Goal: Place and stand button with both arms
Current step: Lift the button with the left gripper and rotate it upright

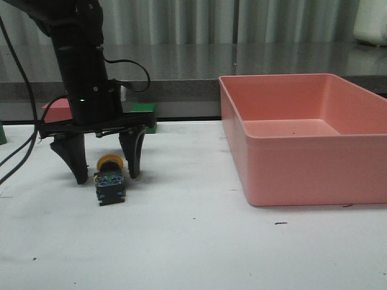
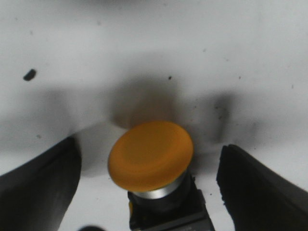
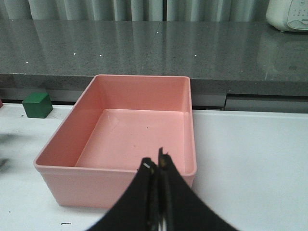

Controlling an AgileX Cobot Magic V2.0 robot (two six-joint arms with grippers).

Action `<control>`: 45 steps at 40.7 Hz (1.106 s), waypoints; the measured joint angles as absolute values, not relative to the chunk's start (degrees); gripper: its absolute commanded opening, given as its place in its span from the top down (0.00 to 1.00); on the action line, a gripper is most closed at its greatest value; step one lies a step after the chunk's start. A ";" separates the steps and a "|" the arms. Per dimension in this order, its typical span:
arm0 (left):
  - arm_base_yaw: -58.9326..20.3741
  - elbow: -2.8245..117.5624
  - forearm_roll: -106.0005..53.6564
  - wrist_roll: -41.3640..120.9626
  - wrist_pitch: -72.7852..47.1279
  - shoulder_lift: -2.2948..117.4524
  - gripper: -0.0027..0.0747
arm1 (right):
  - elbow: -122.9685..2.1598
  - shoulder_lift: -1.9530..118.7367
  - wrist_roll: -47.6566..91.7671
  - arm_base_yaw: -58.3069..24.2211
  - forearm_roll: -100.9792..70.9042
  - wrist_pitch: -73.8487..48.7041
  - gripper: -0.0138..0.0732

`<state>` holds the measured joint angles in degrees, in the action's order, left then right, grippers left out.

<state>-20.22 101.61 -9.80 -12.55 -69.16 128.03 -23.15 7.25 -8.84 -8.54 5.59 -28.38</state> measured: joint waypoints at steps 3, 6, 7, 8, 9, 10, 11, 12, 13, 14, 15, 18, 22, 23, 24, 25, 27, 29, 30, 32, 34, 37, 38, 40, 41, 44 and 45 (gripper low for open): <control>-20.22 102.20 -9.90 -12.55 -69.16 128.17 0.50 | -23.15 7.25 -8.84 -8.54 5.59 -28.38 0.91; -20.22 102.58 -9.90 -12.59 -69.16 128.21 0.61 | -23.15 7.25 -8.84 -8.54 5.59 -28.38 0.91; -20.22 102.56 -9.90 -12.59 -69.25 128.31 0.64 | -23.15 7.25 -8.84 -8.54 5.59 -28.38 0.91; -20.22 102.56 -9.90 -12.59 -69.25 128.31 0.66 | -23.15 7.25 -8.84 -8.54 5.59 -28.38 0.91; -20.22 102.67 -9.90 -12.68 -69.25 128.35 0.67 | -23.15 7.25 -8.84 -8.54 5.59 -28.38 0.91; -20.22 102.67 -9.90 -12.68 -69.25 128.45 0.68 | -23.15 7.25 -8.84 -8.54 5.59 -28.38 0.91; -20.22 102.67 -9.90 -12.68 -69.25 128.45 0.68 | -23.15 7.25 -8.84 -8.54 5.59 -28.38 0.91; -20.22 102.67 -9.90 -12.68 -69.25 128.45 0.68 | -23.15 7.25 -8.84 -8.54 5.59 -28.38 0.91; -20.22 102.67 -9.90 -12.72 -69.25 128.45 0.68 | -23.15 7.25 -8.84 -8.54 5.59 -28.38 0.91; -20.22 102.75 -9.90 -12.72 -69.25 128.45 0.68 | -23.15 7.25 -8.84 -8.54 5.59 -28.38 0.91; -20.22 102.75 -9.90 -12.72 -69.25 128.45 0.68 | -23.15 7.25 -8.84 -8.54 5.59 -28.38 0.91; -20.22 102.75 -9.90 -12.72 -69.25 128.45 0.68 | -23.15 7.25 -8.84 -8.54 5.59 -28.38 0.91; -20.22 102.75 -9.90 -11.91 -69.25 128.45 0.68 | -23.15 7.25 -8.84 -8.54 5.59 -28.38 0.91; -20.22 102.75 -9.90 -11.54 -69.25 128.32 0.68 | -23.15 7.25 -8.84 -8.54 5.59 -28.38 0.91; -20.36 102.75 -9.90 -11.12 -69.13 128.15 0.68 | -23.15 7.25 -8.84 -8.54 5.59 -28.38 0.91; -20.63 102.52 -9.90 -10.60 -68.77 127.52 0.68 | -23.15 7.25 -8.84 -8.54 5.59 -28.38 0.91; -20.74 101.59 -9.64 -10.17 -67.02 126.21 0.68 | -23.15 7.25 -8.84 -8.54 5.59 -28.38 0.91; -21.18 99.81 -8.97 -9.89 -63.82 123.89 0.68 | -23.15 7.25 -8.84 -8.54 5.59 -28.38 0.91; -21.47 98.83 -8.66 -9.79 -62.24 122.67 0.68 | -23.15 7.25 -8.84 -8.54 5.59 -28.38 0.91; -21.75 95.99 -7.64 -9.66 -58.21 119.38 0.68 | -23.15 7.25 -8.84 -8.54 5.59 -28.38 0.91; -22.19 92.55 -6.74 -9.53 -54.85 115.82 0.68 | -23.15 7.25 -8.84 -8.54 5.59 -28.38 0.91; -22.21 86.98 -4.93 -9.46 -49.29 110.63 0.68 | -23.15 7.25 -8.84 -8.54 5.59 -28.38 0.91; -22.21 85.19 -3.85 -9.46 -46.99 109.11 0.68 | -23.15 7.25 -8.84 -8.54 5.59 -28.38 0.91; -22.21 80.76 -2.16 -9.46 -43.26 105.64 0.68 | -23.15 7.25 -8.84 -8.54 5.59 -28.38 0.91; -22.09 78.77 -1.23 -9.46 -40.65 104.19 0.68 | -23.15 7.25 -8.84 -8.54 5.59 -28.38 0.91; -21.47 71.94 0.00 -9.41 -33.27 99.55 0.68 | -23.15 7.25 -8.84 -8.54 5.59 -28.38 0.91; -21.31 69.13 0.00 -9.41 -30.84 97.79 0.68 | -23.15 7.25 -8.84 -8.54 5.59 -28.38 0.91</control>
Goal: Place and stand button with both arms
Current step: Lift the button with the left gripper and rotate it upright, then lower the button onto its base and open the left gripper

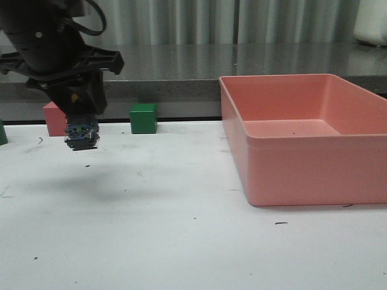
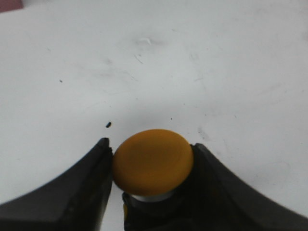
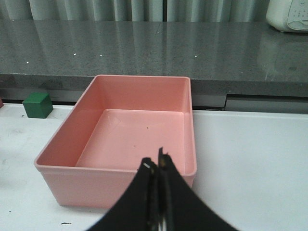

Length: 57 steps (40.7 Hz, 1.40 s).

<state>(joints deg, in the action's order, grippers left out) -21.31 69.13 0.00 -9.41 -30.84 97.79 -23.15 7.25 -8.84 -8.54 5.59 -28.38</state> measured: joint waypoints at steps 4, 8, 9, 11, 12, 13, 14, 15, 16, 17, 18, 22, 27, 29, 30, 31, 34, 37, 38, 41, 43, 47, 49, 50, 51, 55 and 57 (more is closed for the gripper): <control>-20.72 59.45 0.60 -9.41 -17.45 92.46 0.68 | -23.15 7.25 -8.84 -8.54 5.59 -28.38 0.91; -20.60 50.81 2.25 -9.32 -6.08 89.08 0.68 | -23.15 7.25 -8.84 -8.54 5.59 -28.38 0.91; -20.60 49.16 2.93 -9.32 -2.91 88.67 0.68 | -23.15 7.25 -8.84 -8.54 5.59 -28.38 0.91; -20.60 45.66 3.73 -9.32 1.49 88.11 0.68 | -23.15 7.25 -8.84 -8.54 5.59 -28.38 0.91; -20.60 44.30 4.15 -9.32 4.17 88.11 0.68 | -23.15 7.25 -8.84 -8.54 5.59 -28.38 0.91; -20.60 42.61 4.58 -9.32 6.07 88.01 0.68 | -23.15 7.25 -8.84 -8.54 5.59 -28.38 0.91; -20.60 41.02 4.86 -9.32 8.51 88.01 0.68 | -23.15 7.25 -8.84 -8.54 5.59 -28.38 0.91; -20.60 39.88 5.15 -9.28 10.26 88.01 0.68 | -23.15 7.25 -8.84 -8.54 5.59 -28.38 0.91; -20.60 38.46 5.26 -8.98 12.54 88.01 0.68 | -23.15 7.25 -8.84 -8.54 5.59 -28.38 0.91; -20.60 37.48 5.40 -8.72 14.96 88.14 0.68 | -23.15 7.25 -8.84 -8.54 5.69 -28.38 0.91; -20.60 36.28 5.41 -8.23 16.80 88.28 0.68 | -23.15 7.25 -8.84 -8.54 5.69 -28.38 0.91; -20.60 32.73 5.63 -5.38 25.15 89.35 0.68 | -23.15 7.25 -8.84 -8.54 5.69 -28.38 0.91; -20.60 29.60 5.76 -1.74 34.13 92.04 0.68 | -23.15 7.25 -8.84 -8.54 5.69 -28.38 0.91; -20.60 28.89 5.52 -1.23 36.50 93.51 0.68 | -23.15 7.25 -8.84 -8.54 5.69 -28.38 0.91; -20.60 28.76 5.21 -1.10 37.97 94.60 0.68 | -23.15 7.25 -8.84 -8.54 5.69 -28.38 0.91; -20.60 28.51 4.88 -0.86 39.06 95.72 0.68 | -23.15 7.25 -8.84 -8.54 5.69 -28.38 0.91; -20.60 28.27 4.07 -0.58 42.50 98.46 0.68 | -23.15 7.25 -8.84 -8.54 5.69 -28.38 0.91; -20.60 27.75 3.69 -0.36 46.40 100.69 0.68 | -23.15 7.25 -8.84 -8.54 5.69 -28.38 0.91; -20.60 27.48 3.68 -0.36 47.32 101.36 0.67 | -23.15 7.25 -8.84 -8.54 5.69 -28.38 0.91; -20.60 26.92 3.59 0.00 50.30 102.62 0.66 | -23.15 7.25 -8.84 -8.54 5.69 -28.38 0.91; -20.60 26.53 3.59 0.00 52.23 103.32 0.64 | -23.15 7.25 -8.84 -8.54 5.69 -28.38 0.91; -20.60 25.92 3.45 0.00 55.00 104.29 0.62 | -23.15 7.25 -8.84 -8.54 5.69 -28.38 0.91; -20.60 25.51 3.45 0.00 55.62 104.99 0.61 | -23.15 7.25 -8.84 -8.54 5.69 -28.38 0.91; -20.60 25.27 3.45 0.00 55.87 105.15 0.61 | -23.15 7.25 -8.84 -8.54 5.69 -28.38 0.91; -20.60 25.29 3.45 0.00 56.30 105.28 0.61 | -23.15 7.25 -8.84 -8.54 5.69 -28.38 0.91; -20.60 24.94 3.45 0.00 57.61 105.81 0.61 | -23.15 7.25 -8.84 -8.54 5.69 -28.38 0.91; -20.60 24.69 3.45 0.00 58.14 105.95 0.61 | -23.15 7.25 -8.84 -8.54 5.69 -28.38 0.91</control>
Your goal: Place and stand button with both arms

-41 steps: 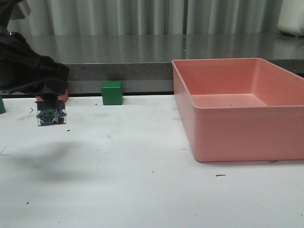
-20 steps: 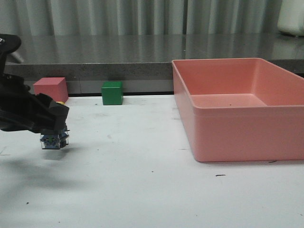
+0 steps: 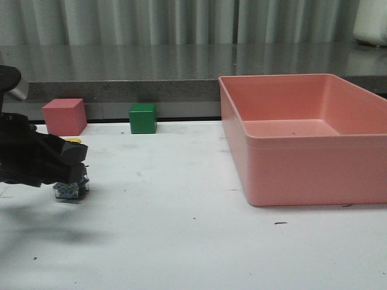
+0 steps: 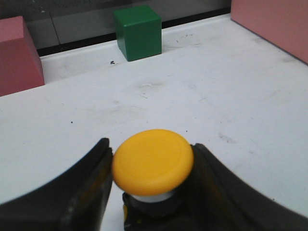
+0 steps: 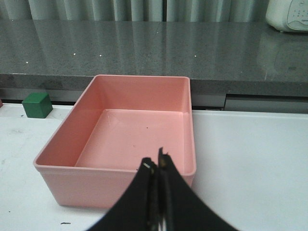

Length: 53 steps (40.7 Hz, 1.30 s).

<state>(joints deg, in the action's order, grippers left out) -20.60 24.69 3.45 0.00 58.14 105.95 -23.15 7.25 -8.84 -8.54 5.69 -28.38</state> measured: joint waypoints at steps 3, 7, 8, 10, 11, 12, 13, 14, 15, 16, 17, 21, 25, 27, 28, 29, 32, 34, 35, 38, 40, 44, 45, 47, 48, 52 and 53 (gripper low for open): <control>-20.60 24.14 3.43 0.00 59.37 106.09 0.56 | -23.15 7.25 -8.84 -8.54 5.69 -28.38 0.91; -20.60 23.32 3.43 0.00 61.36 106.22 0.43 | -23.15 7.25 -8.84 -8.54 5.69 -28.38 0.91; -20.60 23.08 3.43 0.00 62.04 106.22 0.40 | -23.15 7.25 -8.84 -8.54 5.69 -28.38 0.91; -20.60 22.54 3.43 0.00 63.33 106.26 0.34 | -23.15 7.25 -8.84 -8.54 5.69 -28.38 0.91; -20.60 22.40 3.43 0.00 63.88 106.26 0.31 | -23.15 7.25 -8.84 -8.54 5.69 -28.38 0.91; -20.60 22.25 3.43 0.00 64.32 106.26 0.29 | -23.15 7.25 -8.84 -8.54 5.69 -28.38 0.91; -20.60 22.15 3.33 0.00 64.53 106.26 0.28 | -23.15 7.25 -8.84 -8.54 5.69 -28.38 0.91; -20.60 22.12 3.33 0.00 64.65 106.26 0.27 | -23.15 7.25 -8.84 -8.54 5.69 -28.38 0.91; -20.60 22.01 3.33 0.00 64.69 106.26 0.27 | -23.15 7.25 -8.84 -8.54 5.69 -28.38 0.91; -20.60 22.01 3.20 0.00 64.79 106.26 0.27 | -23.15 7.25 -8.84 -8.54 5.69 -28.38 0.91; -20.60 22.01 3.20 0.00 64.79 106.26 0.27 | -23.15 7.25 -8.84 -8.54 5.69 -28.38 0.91; -20.60 22.01 2.98 0.00 64.83 106.26 0.27 | -23.15 7.25 -8.84 -8.54 5.69 -28.38 0.91; -20.60 22.01 2.98 0.00 64.92 106.15 0.27 | -23.15 7.25 -8.84 -8.54 5.69 -28.38 0.91; -20.60 21.76 2.98 0.00 64.92 105.29 0.27 | -23.15 7.25 -8.84 -8.54 5.69 -28.38 0.91; -20.60 21.65 2.98 0.00 64.92 104.73 0.27 | -23.15 7.25 -8.84 -8.54 5.69 -28.38 0.91; -20.60 21.50 2.98 0.00 64.63 103.78 0.27 | -23.15 7.25 -8.84 -8.54 5.69 -28.38 0.91; -20.60 21.37 2.96 0.00 62.15 100.32 0.27 | -23.15 7.25 -8.84 -8.54 5.69 -28.38 0.91; -20.60 21.27 2.85 -0.89 59.34 97.26 0.27 | -23.15 7.25 -8.84 -8.54 5.69 -28.38 0.91; -20.60 21.27 2.85 -1.51 57.93 95.36 0.27 | -23.15 7.25 -8.84 -8.54 5.69 -28.38 0.91; -20.60 21.40 2.85 -3.30 52.19 90.25 0.27 | -23.15 7.25 -8.84 -8.54 5.69 -28.38 0.91; -20.60 21.89 2.85 -4.44 47.06 86.48 0.27 | -23.15 7.25 -8.84 -8.54 5.69 -28.38 0.91; -20.60 23.75 2.85 -5.55 33.55 79.04 0.28 | -23.15 7.25 -8.84 -8.54 5.69 -28.38 0.91; -20.60 24.42 2.83 -5.79 30.55 76.95 0.28 | -23.15 7.25 -8.84 -8.54 5.69 -28.38 0.91; -20.60 25.63 2.83 -5.89 23.86 73.43 0.28 | -23.15 7.25 -8.84 -8.54 5.69 -28.38 0.91; -20.60 26.30 2.72 -6.03 20.23 71.45 0.28 | -23.15 7.25 -8.84 -8.54 5.69 -28.38 0.91; -20.60 27.94 2.73 -6.20 9.82 64.56 0.37 | -23.15 7.25 -8.84 -8.54 5.69 -28.38 0.91; -20.60 28.06 2.73 -6.23 7.67 62.60 0.40 | -23.15 7.25 -8.84 -8.54 5.69 -28.38 0.91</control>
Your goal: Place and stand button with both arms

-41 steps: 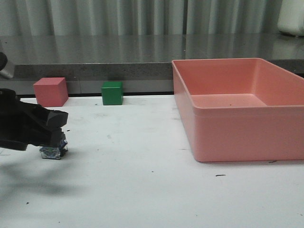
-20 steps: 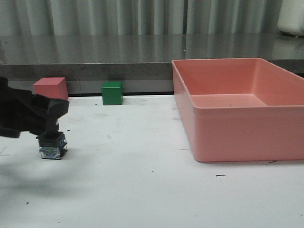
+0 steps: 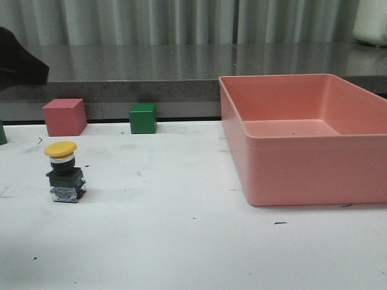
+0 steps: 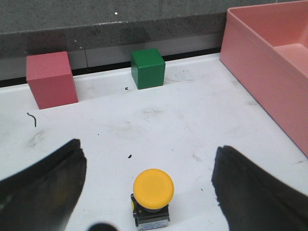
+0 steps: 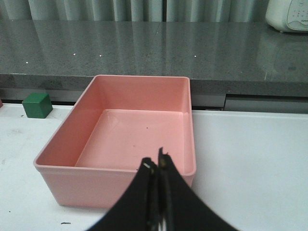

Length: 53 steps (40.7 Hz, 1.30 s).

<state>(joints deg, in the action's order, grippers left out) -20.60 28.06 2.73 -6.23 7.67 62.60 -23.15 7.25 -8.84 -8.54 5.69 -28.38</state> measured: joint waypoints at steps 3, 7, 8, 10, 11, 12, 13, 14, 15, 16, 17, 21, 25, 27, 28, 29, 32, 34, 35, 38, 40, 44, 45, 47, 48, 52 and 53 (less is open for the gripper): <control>-20.60 28.18 2.73 -6.23 2.25 57.72 0.53 | -23.15 7.25 -8.84 -8.54 5.69 -28.38 0.91; -20.60 28.18 2.73 -6.23 -4.34 50.90 0.71 | -23.15 7.25 -8.84 -8.54 5.69 -28.38 0.91; -20.60 28.18 2.73 -6.23 -5.62 49.62 0.76 | -23.15 7.25 -8.84 -8.54 5.69 -28.38 0.91; -20.60 28.18 2.73 -6.23 -8.58 46.74 0.84 | -23.15 7.25 -8.84 -8.54 5.69 -28.38 0.91; -20.60 28.18 2.73 -6.23 -10.14 45.14 0.87 | -23.15 7.25 -8.84 -8.54 5.69 -28.38 0.91; -20.60 28.18 2.73 -6.23 -11.64 43.99 0.90 | -23.15 7.25 -8.84 -8.54 5.69 -28.38 0.91; -20.60 28.18 2.73 -6.23 -12.71 42.49 0.94 | -23.15 7.25 -8.84 -8.54 5.69 -28.38 0.91; -20.60 28.18 2.73 -6.23 -14.01 41.08 0.97 | -23.15 7.25 -8.84 -8.54 5.69 -28.38 0.91; -20.60 28.18 2.73 -6.23 -14.97 40.06 0.99 | -23.15 7.25 -8.84 -8.54 5.69 -28.38 0.91; -20.60 28.18 2.73 -6.23 -16.12 38.73 0.99 | -23.15 7.25 -8.84 -8.54 5.69 -28.38 0.91; -20.60 28.18 2.73 -6.23 -16.96 37.78 0.99 | -23.15 7.25 -8.84 -8.54 5.69 -28.38 0.91; -20.60 28.03 2.73 -6.23 -20.56 33.89 0.99 | -23.15 7.25 -8.84 -8.54 5.69 -28.38 0.91; -20.60 27.27 2.73 -6.23 -22.91 30.04 0.99 | -23.15 7.25 -8.84 -8.54 5.69 -28.38 0.91; -20.60 26.50 2.73 -6.23 -23.19 27.67 0.99 | -23.15 7.25 -8.84 -8.54 5.69 -28.38 0.91; -20.60 26.14 2.73 -6.23 -23.19 26.14 0.99 | -23.15 7.25 -8.84 -8.54 5.69 -28.38 0.91; -20.60 25.62 2.73 -6.23 -23.19 24.96 0.99 | -23.15 7.25 -8.84 -8.54 5.69 -28.38 0.91; -20.60 23.99 2.73 -6.23 -23.19 20.30 0.99 | -23.15 7.25 -8.84 -8.54 5.69 -28.38 0.91; -20.60 22.99 2.73 -6.25 -22.79 17.30 0.99 | -23.15 7.25 -8.84 -8.54 5.69 -28.38 0.91; -20.60 22.61 2.73 -6.25 -22.55 15.63 0.99 | -23.15 7.25 -8.84 -8.54 5.69 -28.38 0.91; -20.60 21.57 2.73 -6.25 -21.88 11.91 0.99 | -23.15 7.25 -8.84 -8.54 5.69 -28.38 0.91; -20.60 21.35 2.73 -6.25 -21.75 9.85 0.99 | -23.15 7.25 -8.84 -8.54 5.69 -28.38 0.91; -20.60 21.14 2.73 -6.25 -21.75 7.18 0.99 | -23.15 7.25 -8.84 -8.54 5.69 -28.38 0.91; -20.60 21.14 2.73 -6.25 -21.75 7.00 0.99 | -23.15 7.25 -8.84 -8.54 5.69 -28.38 0.91; -20.60 21.14 2.73 -6.25 -21.51 6.71 0.99 | -23.15 7.25 -8.84 -8.54 5.69 -28.38 0.91; -20.60 21.14 2.73 -6.25 -21.37 6.71 0.99 | -23.15 7.25 -8.84 -8.54 5.69 -28.38 0.91; -20.60 21.08 2.73 -6.25 -20.42 6.71 0.99 | -23.15 7.25 -8.84 -8.54 5.69 -28.38 0.91; -20.60 21.08 2.73 -6.25 -20.15 6.71 0.99 | -23.15 7.25 -8.84 -8.54 5.69 -28.38 0.91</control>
<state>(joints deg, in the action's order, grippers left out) -20.60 21.08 2.73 -6.25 -20.15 6.71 -23.15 7.25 -8.84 -8.54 5.69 -28.38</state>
